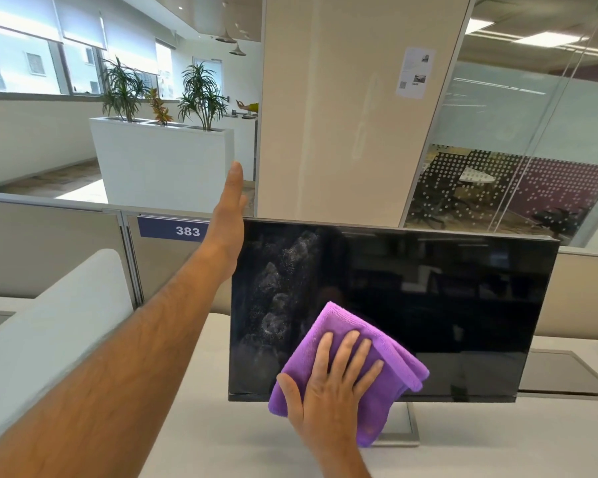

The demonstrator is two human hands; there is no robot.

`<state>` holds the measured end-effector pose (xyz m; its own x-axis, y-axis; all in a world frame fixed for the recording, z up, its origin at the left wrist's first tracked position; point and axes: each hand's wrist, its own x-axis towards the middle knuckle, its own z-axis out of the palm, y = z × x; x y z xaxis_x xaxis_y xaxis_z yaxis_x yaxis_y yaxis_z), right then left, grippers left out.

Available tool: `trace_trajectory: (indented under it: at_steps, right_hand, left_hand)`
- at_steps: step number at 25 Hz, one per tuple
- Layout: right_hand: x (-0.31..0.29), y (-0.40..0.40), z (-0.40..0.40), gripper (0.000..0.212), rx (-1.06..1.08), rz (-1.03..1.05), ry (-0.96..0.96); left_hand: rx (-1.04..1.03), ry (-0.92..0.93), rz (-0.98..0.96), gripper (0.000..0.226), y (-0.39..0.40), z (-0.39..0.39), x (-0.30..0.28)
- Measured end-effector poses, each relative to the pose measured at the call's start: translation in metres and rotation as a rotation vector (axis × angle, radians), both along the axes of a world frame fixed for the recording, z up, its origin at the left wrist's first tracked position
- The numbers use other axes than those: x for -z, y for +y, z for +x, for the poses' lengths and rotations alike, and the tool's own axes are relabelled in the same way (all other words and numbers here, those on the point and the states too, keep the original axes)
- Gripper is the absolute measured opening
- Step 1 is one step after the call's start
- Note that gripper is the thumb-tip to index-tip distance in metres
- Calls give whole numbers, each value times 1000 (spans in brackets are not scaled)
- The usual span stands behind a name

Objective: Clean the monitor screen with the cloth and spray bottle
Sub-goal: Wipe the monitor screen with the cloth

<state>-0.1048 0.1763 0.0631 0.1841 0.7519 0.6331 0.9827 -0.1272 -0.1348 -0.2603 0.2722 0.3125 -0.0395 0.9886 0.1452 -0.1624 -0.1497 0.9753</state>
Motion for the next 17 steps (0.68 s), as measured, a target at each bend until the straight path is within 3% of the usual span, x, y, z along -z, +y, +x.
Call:
trace_trajectory:
  at_steps: [10,17]
  right_hand:
    - [-6,4,-16,102,-19,19,69]
    - [-83,29,-21,99,-32,129,100]
  left_hand:
    - [34,-40,-44,79,2,-2,1]
    - [42,-30,-30,80,3,-2,3]
